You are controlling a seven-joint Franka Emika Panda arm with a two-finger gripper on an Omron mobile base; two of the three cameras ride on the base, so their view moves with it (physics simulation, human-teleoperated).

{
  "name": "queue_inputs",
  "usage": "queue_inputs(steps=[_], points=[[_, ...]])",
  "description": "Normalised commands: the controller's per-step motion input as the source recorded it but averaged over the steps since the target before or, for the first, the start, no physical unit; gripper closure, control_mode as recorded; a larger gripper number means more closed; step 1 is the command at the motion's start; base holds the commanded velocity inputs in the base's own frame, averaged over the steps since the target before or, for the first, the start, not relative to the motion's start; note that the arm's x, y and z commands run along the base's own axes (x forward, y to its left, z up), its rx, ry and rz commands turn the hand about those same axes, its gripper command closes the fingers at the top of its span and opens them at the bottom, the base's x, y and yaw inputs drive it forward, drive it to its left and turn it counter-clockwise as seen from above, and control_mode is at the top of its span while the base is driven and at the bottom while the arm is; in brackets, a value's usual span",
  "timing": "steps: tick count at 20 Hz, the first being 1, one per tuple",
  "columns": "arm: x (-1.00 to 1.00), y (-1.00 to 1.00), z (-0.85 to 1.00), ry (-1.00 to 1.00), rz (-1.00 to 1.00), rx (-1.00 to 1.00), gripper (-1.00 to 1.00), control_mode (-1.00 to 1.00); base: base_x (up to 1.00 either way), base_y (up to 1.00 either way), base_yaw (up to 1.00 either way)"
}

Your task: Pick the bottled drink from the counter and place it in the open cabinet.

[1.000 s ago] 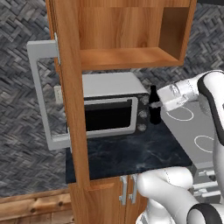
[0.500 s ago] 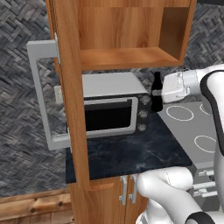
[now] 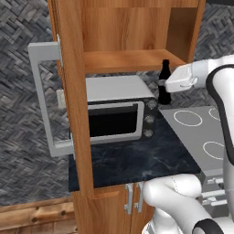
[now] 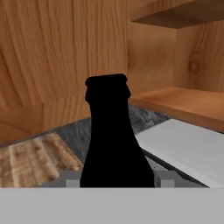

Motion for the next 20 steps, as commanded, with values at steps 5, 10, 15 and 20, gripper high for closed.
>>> queue_inputs(steps=[5,10,15,20], points=[[0.06,0.00,0.40,0.00,-0.07,0.00,1.00,-1.00,0.00,0.00,0.00],[0.20,0.00,0.23,-0.02,-0.04,0.04,1.00,-1.00,0.00,0.00,0.00],[0.35,0.00,0.08,-0.10,0.00,0.01,1.00,-1.00,0.00,0.00,0.00],[0.47,0.00,0.00,-0.06,0.00,0.02,1.00,-1.00,0.00,0.00,0.00]])
